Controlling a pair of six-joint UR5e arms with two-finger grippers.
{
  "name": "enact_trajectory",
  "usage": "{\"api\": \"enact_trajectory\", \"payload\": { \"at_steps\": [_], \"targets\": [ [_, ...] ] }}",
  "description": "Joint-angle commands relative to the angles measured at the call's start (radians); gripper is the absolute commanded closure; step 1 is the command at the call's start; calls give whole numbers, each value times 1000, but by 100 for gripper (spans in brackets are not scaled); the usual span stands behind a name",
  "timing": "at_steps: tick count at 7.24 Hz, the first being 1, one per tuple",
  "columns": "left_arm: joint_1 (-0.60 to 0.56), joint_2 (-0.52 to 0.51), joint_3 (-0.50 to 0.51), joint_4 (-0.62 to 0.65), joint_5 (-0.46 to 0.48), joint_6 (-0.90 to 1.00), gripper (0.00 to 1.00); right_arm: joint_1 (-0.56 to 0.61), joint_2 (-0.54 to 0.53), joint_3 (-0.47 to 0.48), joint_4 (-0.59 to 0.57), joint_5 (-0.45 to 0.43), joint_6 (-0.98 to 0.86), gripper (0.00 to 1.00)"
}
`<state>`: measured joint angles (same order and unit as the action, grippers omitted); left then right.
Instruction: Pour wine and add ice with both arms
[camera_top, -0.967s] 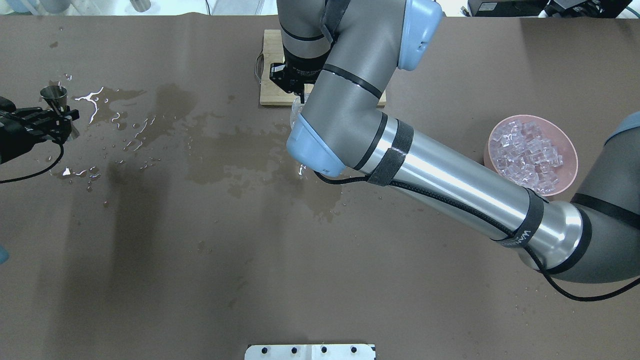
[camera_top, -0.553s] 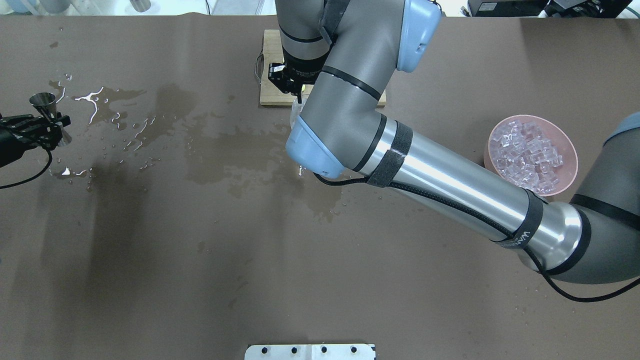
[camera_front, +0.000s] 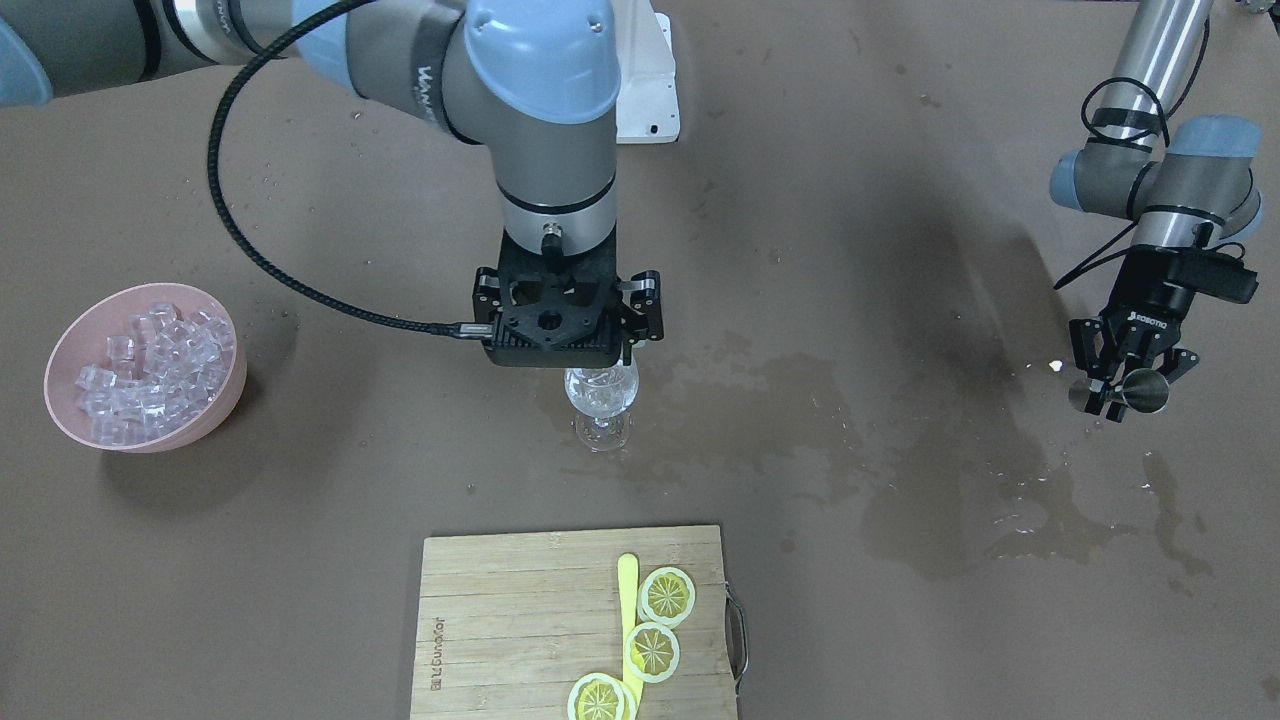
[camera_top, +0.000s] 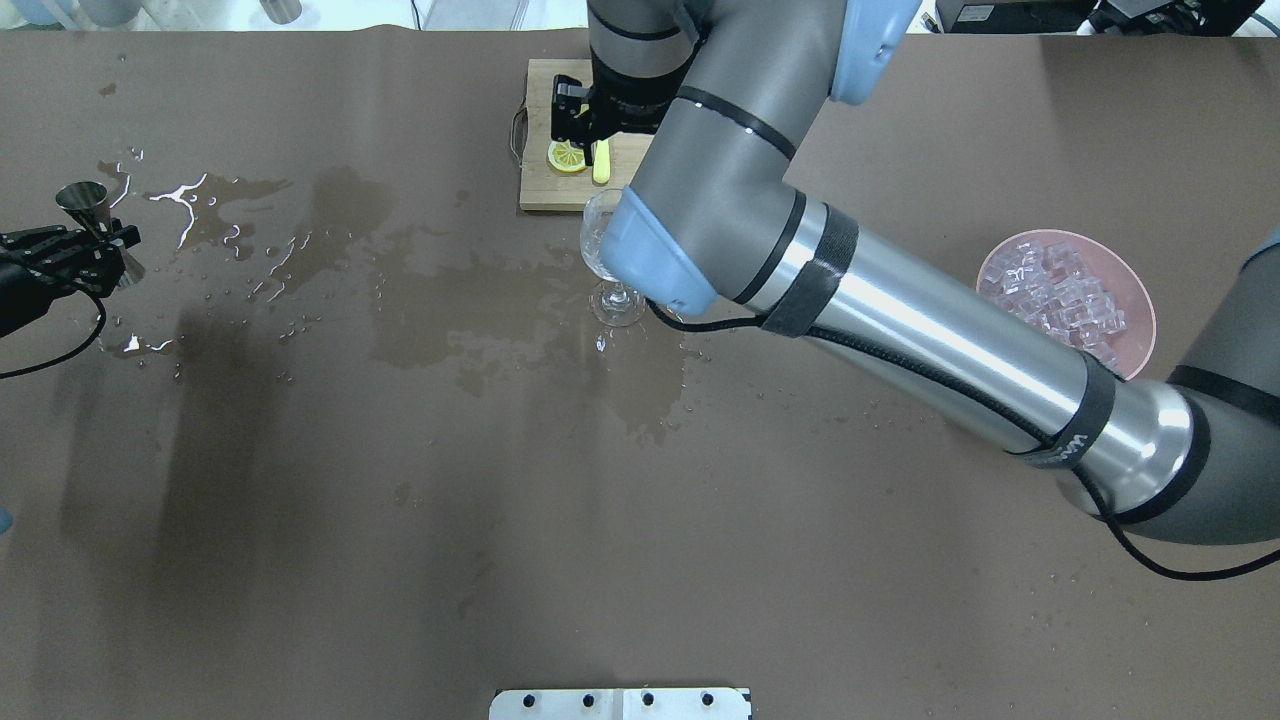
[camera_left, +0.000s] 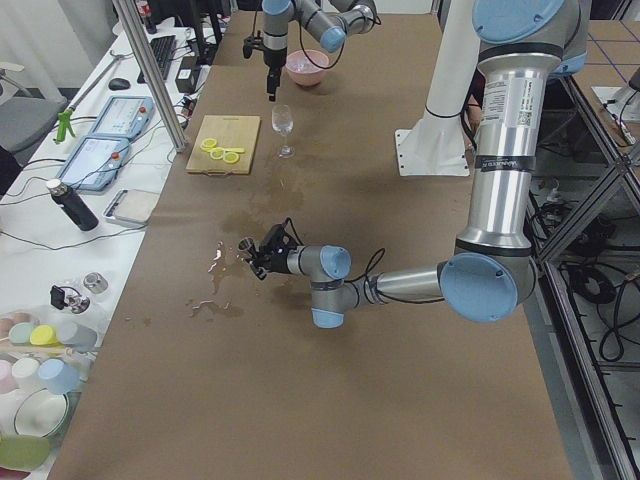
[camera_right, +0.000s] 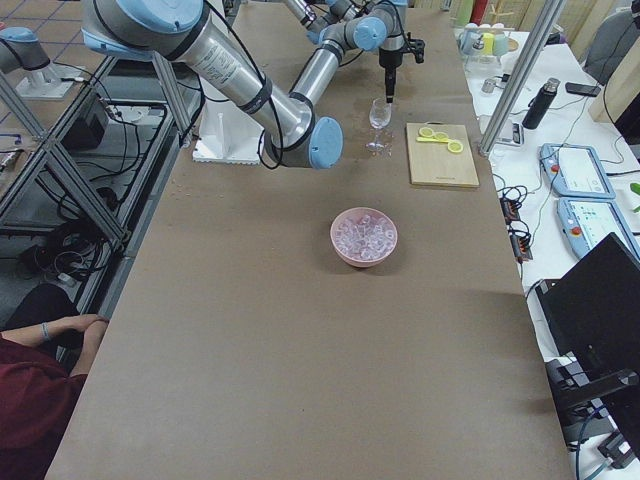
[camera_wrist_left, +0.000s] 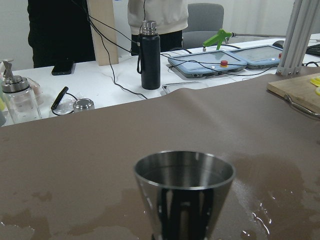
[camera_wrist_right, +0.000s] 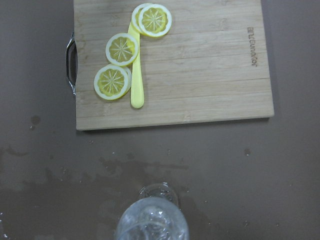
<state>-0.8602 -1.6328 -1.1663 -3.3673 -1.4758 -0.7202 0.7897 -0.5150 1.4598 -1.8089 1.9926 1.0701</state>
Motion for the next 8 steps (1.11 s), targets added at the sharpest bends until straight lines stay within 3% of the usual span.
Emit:
{"api": "enact_trajectory", "payload": {
  "at_steps": [1, 4, 5, 8],
  "targets": [
    [3, -12, 30, -1, 9, 2, 100, 136, -136, 118, -1, 95, -127, 0],
    [7, -33, 51, 18, 6, 5, 100, 362, -415, 279, -3, 248, -457, 0],
    [7, -38, 54, 32, 5, 7, 100, 428, -463, 277, -4, 293, -549, 0],
    [7, -73, 51, 58, 2, -4, 100, 580, -661, 258, -3, 301, -861, 0]
  ]
}}
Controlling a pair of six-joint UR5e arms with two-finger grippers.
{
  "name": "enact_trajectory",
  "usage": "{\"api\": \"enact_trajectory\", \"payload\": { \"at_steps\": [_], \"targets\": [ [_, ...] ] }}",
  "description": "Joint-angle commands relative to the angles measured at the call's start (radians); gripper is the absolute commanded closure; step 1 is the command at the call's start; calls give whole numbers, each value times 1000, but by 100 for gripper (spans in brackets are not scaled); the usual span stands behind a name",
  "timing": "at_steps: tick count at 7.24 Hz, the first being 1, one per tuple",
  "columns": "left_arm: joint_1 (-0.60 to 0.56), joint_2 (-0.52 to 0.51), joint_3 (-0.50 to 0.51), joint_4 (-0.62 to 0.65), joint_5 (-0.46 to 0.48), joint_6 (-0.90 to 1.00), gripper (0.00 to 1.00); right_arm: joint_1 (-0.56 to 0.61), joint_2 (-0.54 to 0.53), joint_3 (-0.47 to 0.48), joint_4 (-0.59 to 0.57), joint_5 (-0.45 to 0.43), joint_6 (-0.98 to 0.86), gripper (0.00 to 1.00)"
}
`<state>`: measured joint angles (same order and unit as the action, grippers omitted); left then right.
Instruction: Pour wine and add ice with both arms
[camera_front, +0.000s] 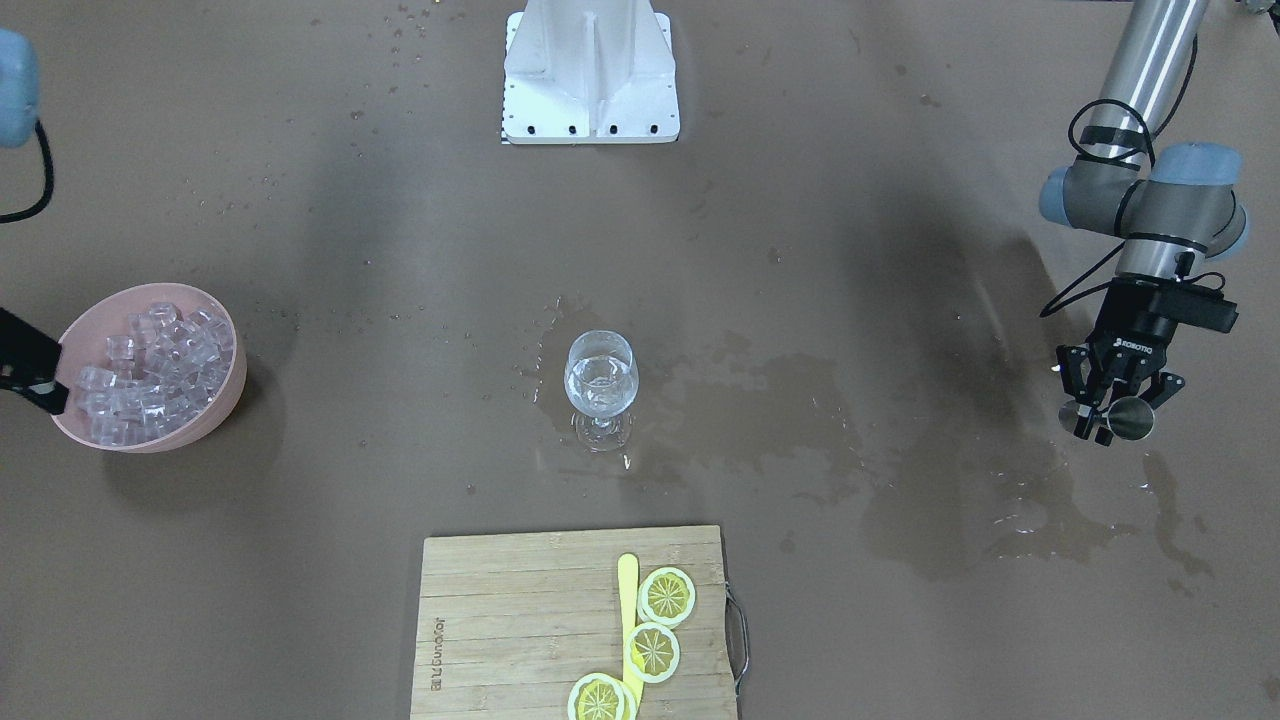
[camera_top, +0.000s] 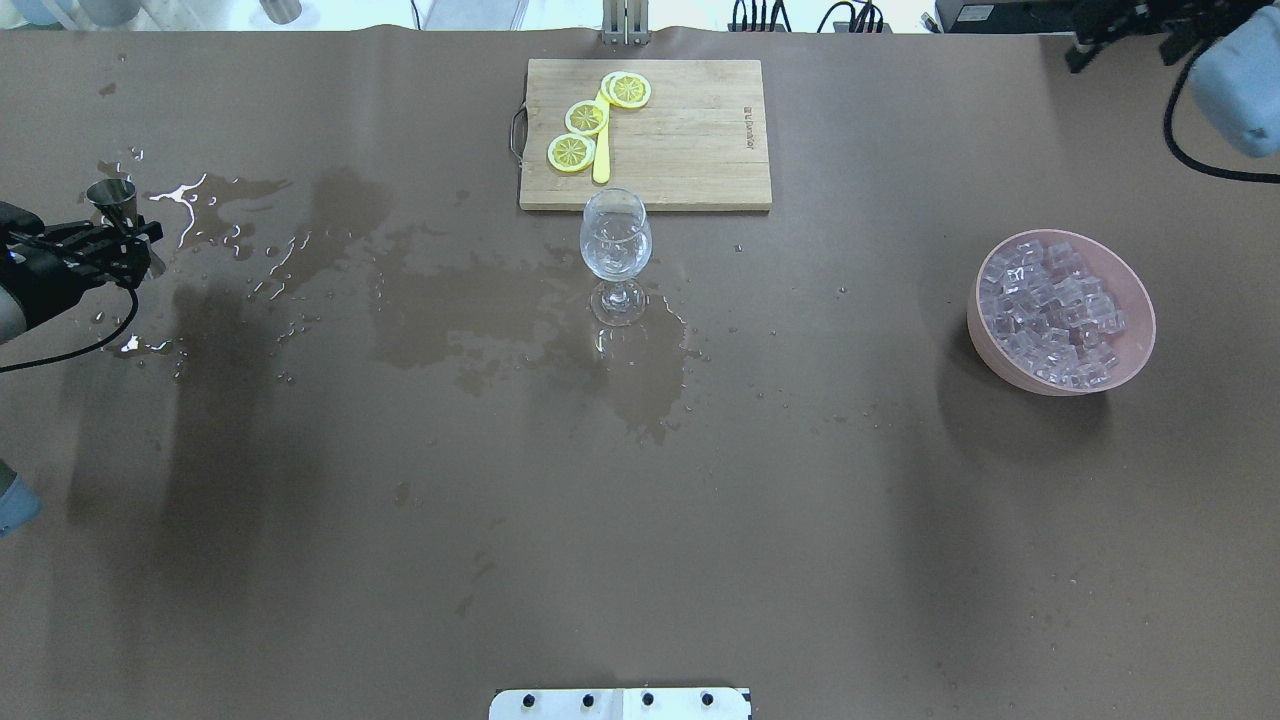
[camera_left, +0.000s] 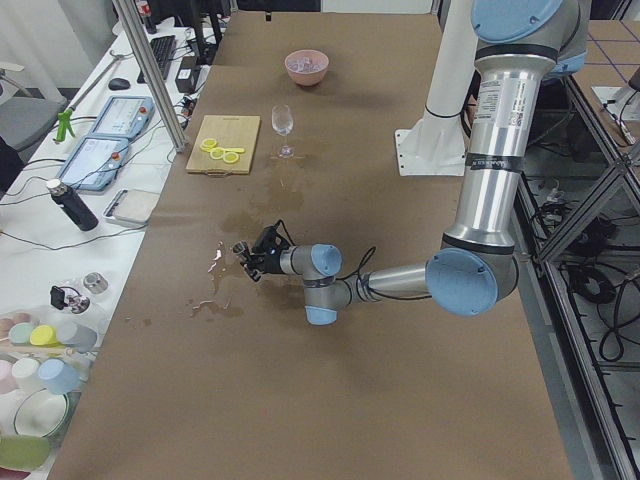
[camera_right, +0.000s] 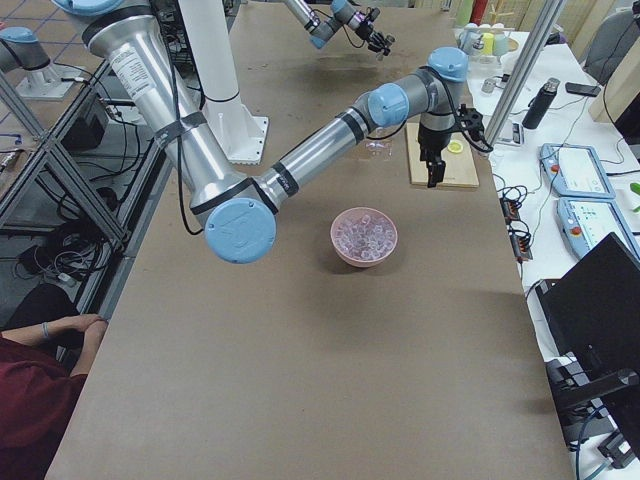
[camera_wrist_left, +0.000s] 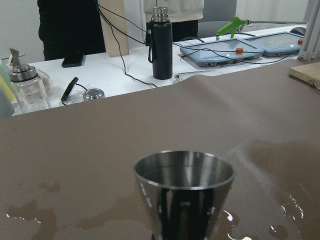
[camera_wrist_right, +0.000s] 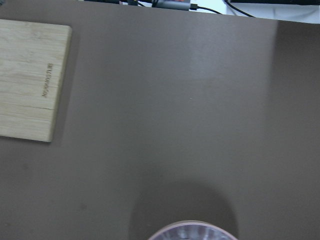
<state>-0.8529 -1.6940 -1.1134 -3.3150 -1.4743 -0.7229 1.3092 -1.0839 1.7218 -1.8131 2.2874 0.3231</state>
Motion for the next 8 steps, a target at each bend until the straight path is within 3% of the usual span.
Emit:
{"api": "enact_trajectory", "payload": {
  "at_steps": [1, 2, 5, 8],
  "targets": [
    [0, -10, -2, 6, -1, -1, 100, 106, -149, -36, 1, 62, -165, 0],
    [0, -13, -5, 6, 0, -3, 100, 142, -186, -86, 4, 104, -233, 0],
    [0, -13, 0, 8, -1, 10, 94, 234, -247, -226, 6, 98, -392, 0],
    [0, -13, -2, 8, -1, 8, 83, 269, -303, -245, 35, 96, -404, 0]
  ]
}}
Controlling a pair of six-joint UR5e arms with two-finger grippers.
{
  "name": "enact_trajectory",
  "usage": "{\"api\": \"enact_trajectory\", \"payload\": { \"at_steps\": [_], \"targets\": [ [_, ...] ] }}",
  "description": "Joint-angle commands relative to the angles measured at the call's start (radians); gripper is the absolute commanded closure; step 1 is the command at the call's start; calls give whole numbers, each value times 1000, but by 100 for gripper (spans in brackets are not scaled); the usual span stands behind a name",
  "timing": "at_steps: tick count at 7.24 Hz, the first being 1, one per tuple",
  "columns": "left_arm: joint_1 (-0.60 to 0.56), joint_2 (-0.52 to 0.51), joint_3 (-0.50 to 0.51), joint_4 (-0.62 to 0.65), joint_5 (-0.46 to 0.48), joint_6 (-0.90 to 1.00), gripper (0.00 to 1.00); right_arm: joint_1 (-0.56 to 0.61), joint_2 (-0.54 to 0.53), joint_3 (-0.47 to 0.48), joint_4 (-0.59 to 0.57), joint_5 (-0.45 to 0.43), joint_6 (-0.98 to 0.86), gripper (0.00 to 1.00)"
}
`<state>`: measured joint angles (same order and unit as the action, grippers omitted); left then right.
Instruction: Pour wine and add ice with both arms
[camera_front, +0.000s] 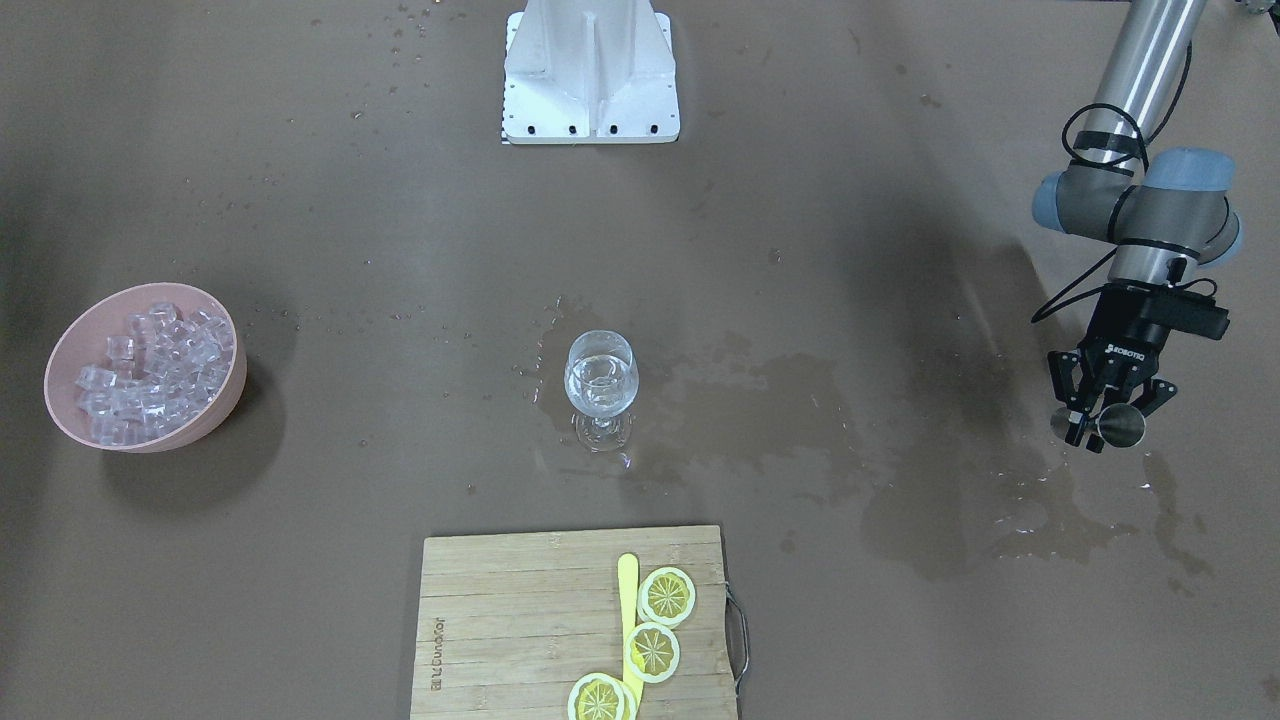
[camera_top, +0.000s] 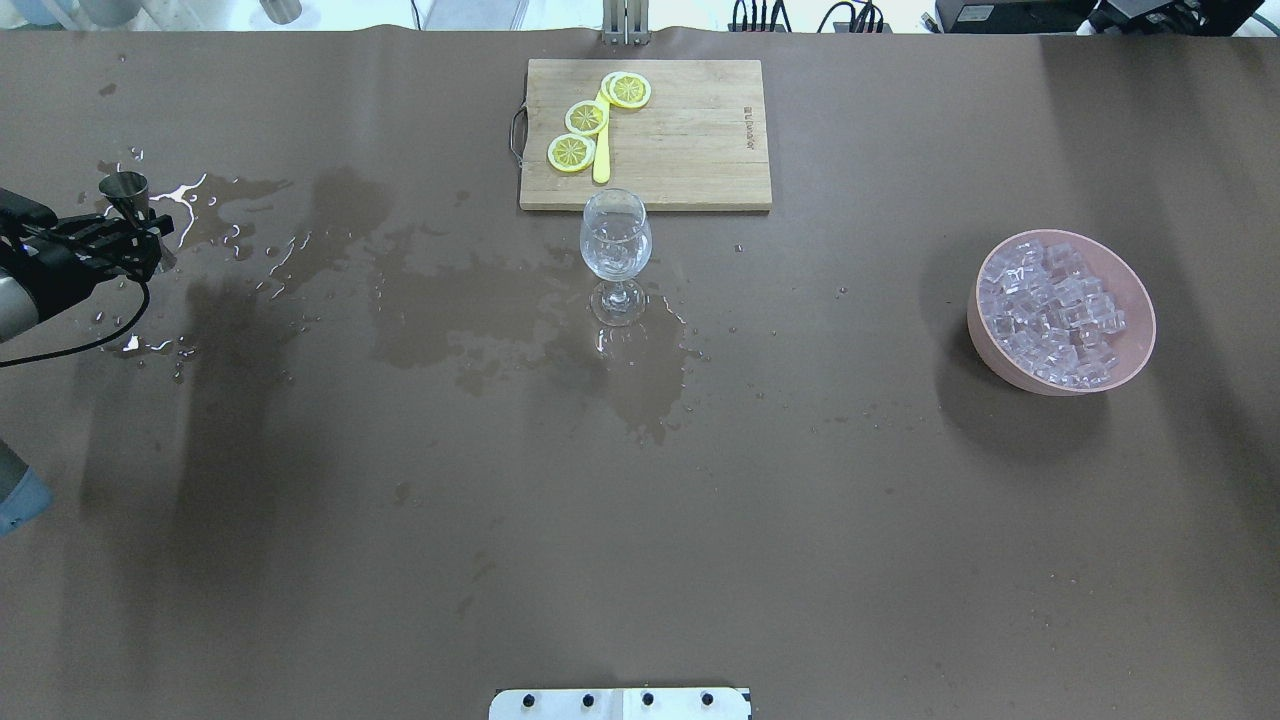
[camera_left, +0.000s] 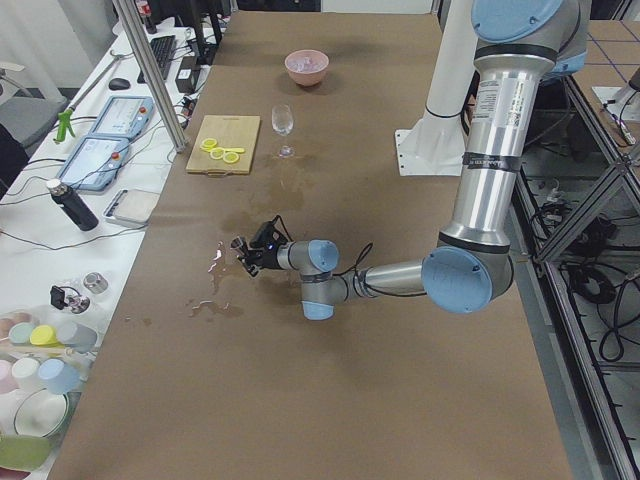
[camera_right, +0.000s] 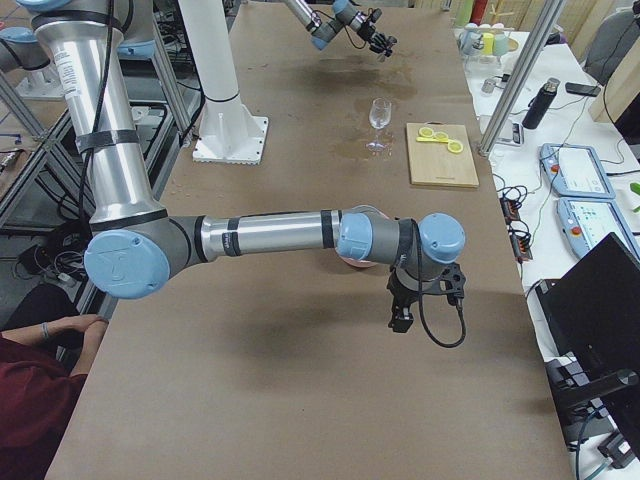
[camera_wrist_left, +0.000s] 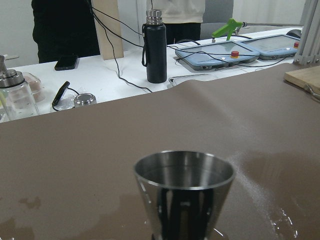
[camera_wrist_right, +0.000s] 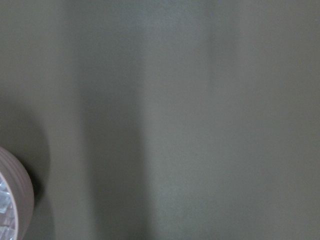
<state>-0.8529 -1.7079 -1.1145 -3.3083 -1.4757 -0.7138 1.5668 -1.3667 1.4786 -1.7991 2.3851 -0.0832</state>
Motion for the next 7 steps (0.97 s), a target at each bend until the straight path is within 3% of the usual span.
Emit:
{"api": "enact_trajectory", "payload": {
  "at_steps": [1, 7],
  "targets": [
    [0, -1, 1, 0, 0, -7, 79, 12, -20, -6, 27, -1, 5, 0],
    [0, -1, 1, 1, 2, -12, 67, 12, -34, -4, 47, -17, 7, 0]
  ]
}}
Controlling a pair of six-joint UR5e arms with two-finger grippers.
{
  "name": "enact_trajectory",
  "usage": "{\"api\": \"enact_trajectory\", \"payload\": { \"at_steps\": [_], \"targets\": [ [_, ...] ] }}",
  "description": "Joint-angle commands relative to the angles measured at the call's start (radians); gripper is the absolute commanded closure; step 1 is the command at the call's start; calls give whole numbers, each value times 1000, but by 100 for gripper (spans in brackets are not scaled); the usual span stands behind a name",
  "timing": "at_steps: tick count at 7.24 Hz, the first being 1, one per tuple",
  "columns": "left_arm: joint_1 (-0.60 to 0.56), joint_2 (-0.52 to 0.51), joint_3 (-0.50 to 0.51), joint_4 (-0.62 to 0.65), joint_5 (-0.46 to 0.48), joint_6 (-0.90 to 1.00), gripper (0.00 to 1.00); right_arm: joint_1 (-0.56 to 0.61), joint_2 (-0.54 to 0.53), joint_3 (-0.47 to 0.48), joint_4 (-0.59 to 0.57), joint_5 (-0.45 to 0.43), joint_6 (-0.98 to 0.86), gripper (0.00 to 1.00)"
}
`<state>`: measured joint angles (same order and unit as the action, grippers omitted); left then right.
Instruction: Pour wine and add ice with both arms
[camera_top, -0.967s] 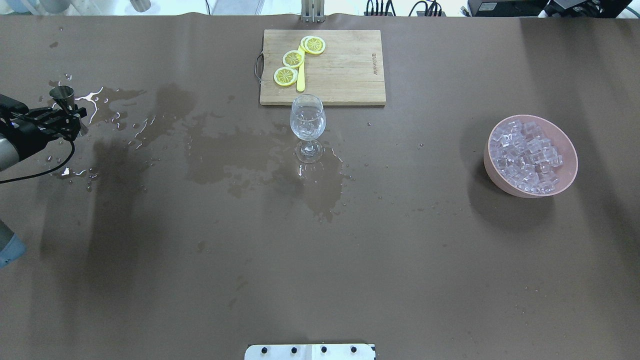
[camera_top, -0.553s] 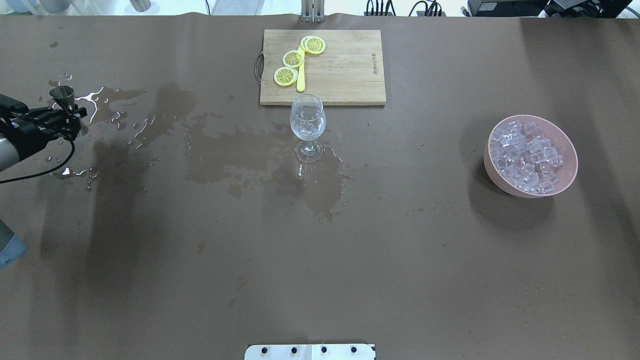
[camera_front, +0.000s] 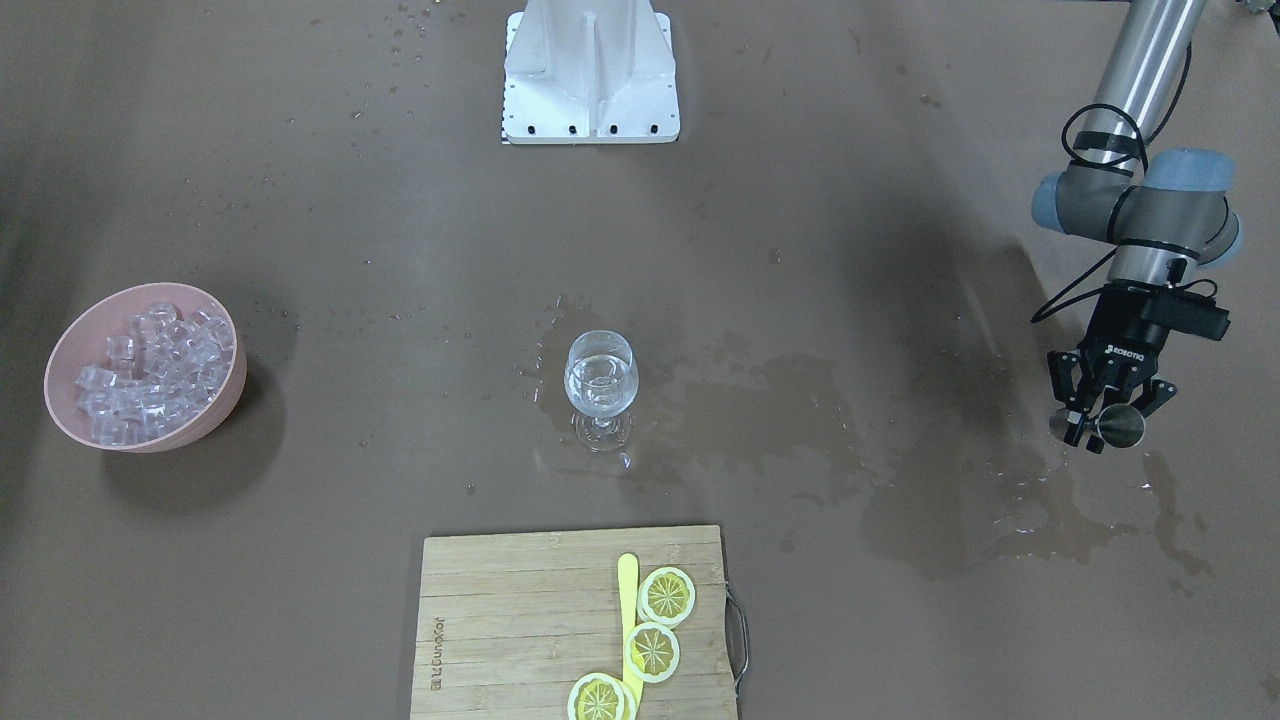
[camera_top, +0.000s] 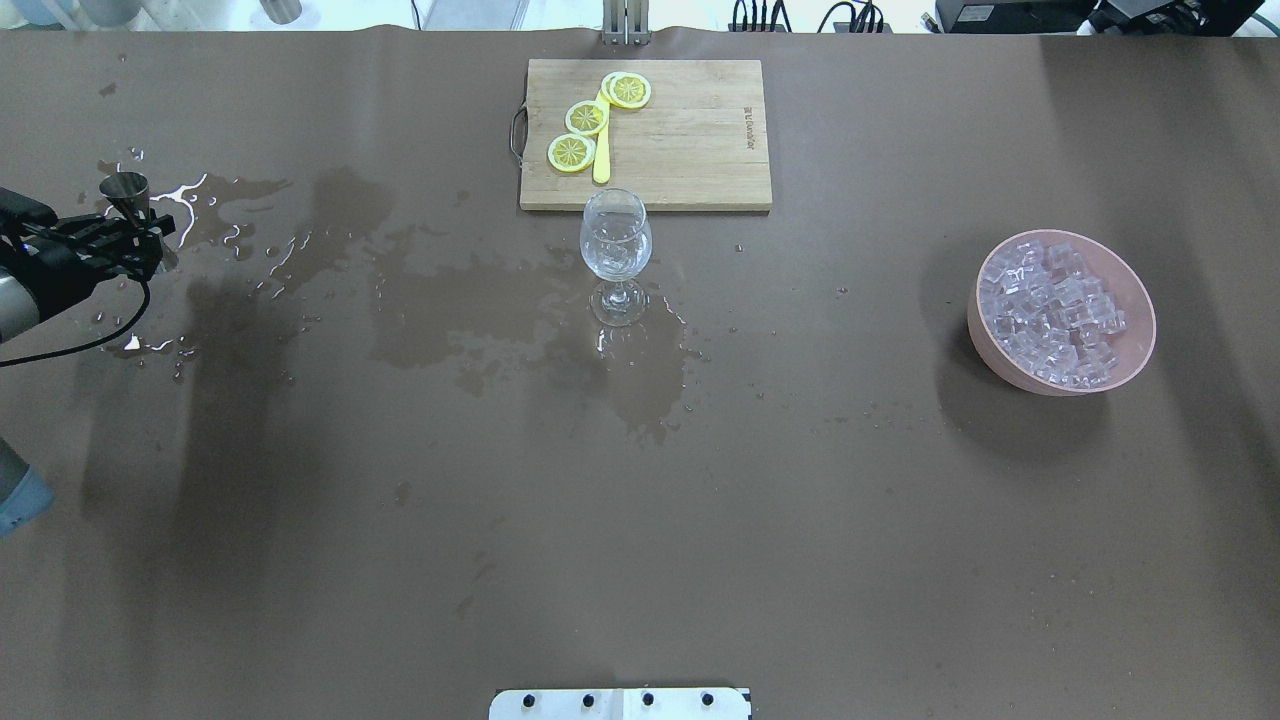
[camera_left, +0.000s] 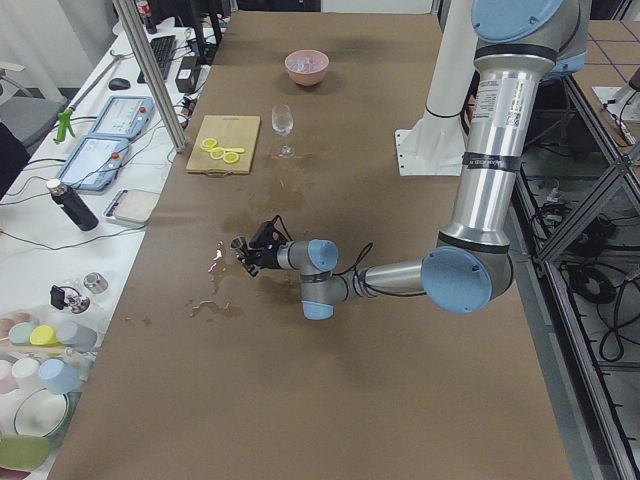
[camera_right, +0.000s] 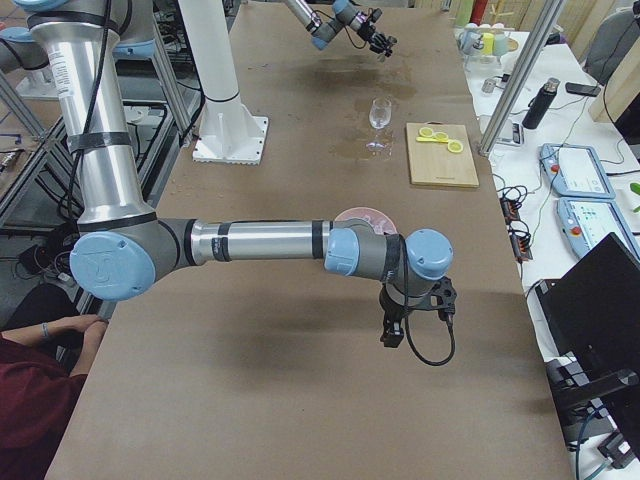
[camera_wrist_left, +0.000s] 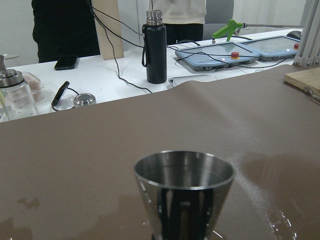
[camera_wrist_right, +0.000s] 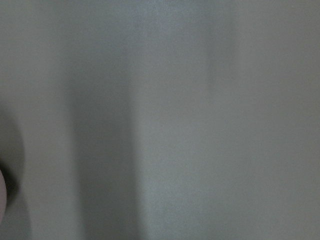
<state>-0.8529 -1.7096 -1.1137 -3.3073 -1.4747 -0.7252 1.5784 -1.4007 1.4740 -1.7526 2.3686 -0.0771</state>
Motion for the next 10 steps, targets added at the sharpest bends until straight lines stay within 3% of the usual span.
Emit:
{"api": "enact_trajectory", "payload": {
  "at_steps": [1, 5, 8, 9, 10],
  "targets": [
    [0, -1, 0, 0, 1, 0, 65, 0, 0, 0, 2, 0, 0, 0],
    [0, 1, 3, 0, 1, 1, 60, 0, -9, -3, 22, 0, 2, 0],
    [0, 1, 2, 8, 1, 0, 49, 5, -11, -3, 22, 1, 2, 0],
    [0, -1, 2, 8, 1, -3, 42, 6, -11, -3, 22, 1, 2, 0],
    [0, -1, 2, 29, 2, -3, 21, 8, -11, -3, 24, 3, 2, 0]
  ]
}}
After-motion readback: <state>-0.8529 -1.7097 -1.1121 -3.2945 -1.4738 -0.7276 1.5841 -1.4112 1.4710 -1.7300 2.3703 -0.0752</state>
